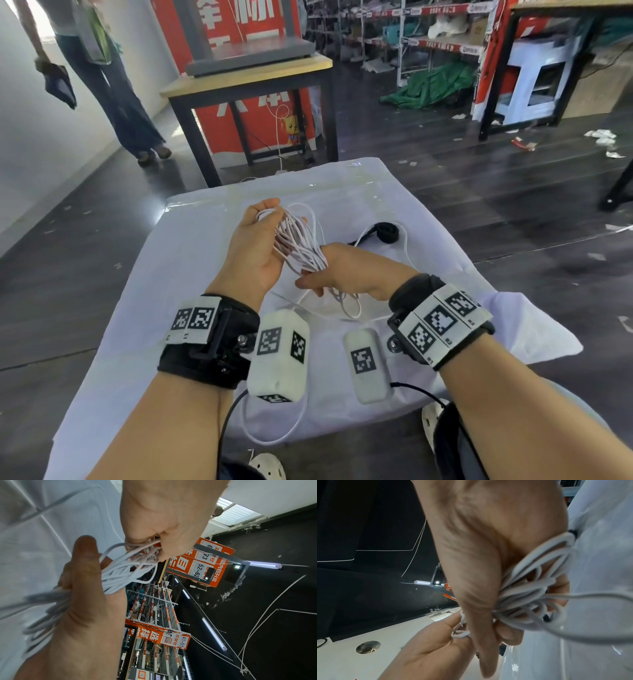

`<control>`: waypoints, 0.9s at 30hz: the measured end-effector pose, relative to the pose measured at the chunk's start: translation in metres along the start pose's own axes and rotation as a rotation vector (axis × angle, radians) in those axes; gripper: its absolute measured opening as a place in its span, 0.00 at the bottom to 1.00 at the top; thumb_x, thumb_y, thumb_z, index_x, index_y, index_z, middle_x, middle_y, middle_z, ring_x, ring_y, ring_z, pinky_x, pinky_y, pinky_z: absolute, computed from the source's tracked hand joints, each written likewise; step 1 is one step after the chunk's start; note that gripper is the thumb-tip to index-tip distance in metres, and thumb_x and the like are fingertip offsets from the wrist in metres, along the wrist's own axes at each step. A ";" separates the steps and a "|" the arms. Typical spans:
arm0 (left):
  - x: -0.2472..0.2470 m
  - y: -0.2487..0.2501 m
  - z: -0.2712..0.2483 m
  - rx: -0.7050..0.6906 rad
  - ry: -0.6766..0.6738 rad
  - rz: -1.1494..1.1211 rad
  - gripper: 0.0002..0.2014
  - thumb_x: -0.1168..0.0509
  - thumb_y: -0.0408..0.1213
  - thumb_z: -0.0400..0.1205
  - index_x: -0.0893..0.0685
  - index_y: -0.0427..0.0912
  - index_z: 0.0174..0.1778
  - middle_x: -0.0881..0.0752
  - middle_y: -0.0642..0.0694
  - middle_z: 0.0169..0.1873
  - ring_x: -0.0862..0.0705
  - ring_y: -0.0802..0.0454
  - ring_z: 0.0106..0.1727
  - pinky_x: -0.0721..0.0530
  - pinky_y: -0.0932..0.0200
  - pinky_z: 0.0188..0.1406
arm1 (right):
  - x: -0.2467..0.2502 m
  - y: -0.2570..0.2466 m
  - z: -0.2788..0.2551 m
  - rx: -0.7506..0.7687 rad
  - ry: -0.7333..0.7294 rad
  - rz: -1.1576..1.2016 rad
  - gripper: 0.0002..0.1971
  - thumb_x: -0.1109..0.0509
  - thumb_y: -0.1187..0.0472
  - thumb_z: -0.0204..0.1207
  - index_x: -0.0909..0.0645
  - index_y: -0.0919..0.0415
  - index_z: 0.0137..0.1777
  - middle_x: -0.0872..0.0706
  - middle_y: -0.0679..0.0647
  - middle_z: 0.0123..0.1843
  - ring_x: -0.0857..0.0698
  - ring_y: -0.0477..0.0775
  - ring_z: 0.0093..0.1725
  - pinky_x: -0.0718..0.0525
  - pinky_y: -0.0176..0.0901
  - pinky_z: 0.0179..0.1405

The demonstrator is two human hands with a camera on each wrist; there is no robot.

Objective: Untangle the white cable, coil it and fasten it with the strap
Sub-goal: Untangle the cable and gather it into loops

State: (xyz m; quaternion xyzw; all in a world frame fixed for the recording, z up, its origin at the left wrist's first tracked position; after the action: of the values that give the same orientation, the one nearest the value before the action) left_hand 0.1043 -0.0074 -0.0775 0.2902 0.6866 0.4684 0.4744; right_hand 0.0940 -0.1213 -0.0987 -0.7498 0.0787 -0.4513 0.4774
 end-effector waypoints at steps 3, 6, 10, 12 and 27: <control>-0.001 0.005 0.000 -0.033 -0.011 0.054 0.07 0.39 0.27 0.84 0.18 0.41 0.48 0.16 0.40 0.39 0.14 0.44 0.41 0.11 0.51 0.43 | -0.001 -0.002 0.000 0.011 -0.007 -0.016 0.13 0.25 0.55 0.74 0.26 0.57 0.35 0.23 0.51 0.31 0.26 0.49 0.30 0.29 0.37 0.31; -0.004 0.009 -0.002 -0.056 -0.035 0.090 0.08 0.40 0.27 0.84 0.17 0.42 0.49 0.16 0.42 0.38 0.12 0.47 0.38 0.12 0.49 0.47 | 0.000 -0.001 0.000 0.008 0.001 -0.018 0.11 0.28 0.56 0.77 0.24 0.58 0.37 0.22 0.50 0.32 0.26 0.49 0.30 0.27 0.39 0.32; -0.007 0.015 -0.004 -0.079 -0.047 0.088 0.08 0.41 0.26 0.85 0.18 0.40 0.53 0.17 0.44 0.35 0.13 0.51 0.31 0.12 0.49 0.46 | 0.002 -0.001 0.000 0.015 0.047 0.002 0.10 0.35 0.55 0.82 0.18 0.60 0.48 0.13 0.50 0.41 0.22 0.52 0.33 0.22 0.42 0.37; -0.009 0.017 -0.005 -0.090 -0.065 0.099 0.08 0.41 0.26 0.85 0.19 0.40 0.54 0.18 0.44 0.36 0.13 0.50 0.34 0.12 0.51 0.45 | 0.007 0.002 0.002 0.014 0.102 -0.063 0.10 0.35 0.51 0.81 0.18 0.57 0.49 0.11 0.55 0.44 0.20 0.53 0.36 0.21 0.47 0.45; -0.022 0.027 -0.014 -0.159 -0.269 0.438 0.13 0.40 0.45 0.86 0.18 0.46 0.62 0.16 0.52 0.62 0.14 0.57 0.60 0.19 0.57 0.65 | 0.063 0.007 -0.015 0.096 0.556 0.982 0.11 0.35 0.59 0.83 0.27 0.62 0.39 0.27 0.50 0.19 0.24 0.48 0.19 0.16 0.44 0.27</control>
State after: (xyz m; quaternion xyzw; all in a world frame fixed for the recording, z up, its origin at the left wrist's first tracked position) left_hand 0.0986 -0.0201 -0.0432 0.4533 0.4993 0.5694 0.4701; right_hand 0.1213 -0.1696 -0.0636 -0.4558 0.5204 -0.3599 0.6260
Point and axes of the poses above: each hand's wrist, its own z-axis towards the middle knuckle, its own x-axis out of the back of the hand, y = z × x, the point moved 9 cm from there along z, towards the middle knuckle
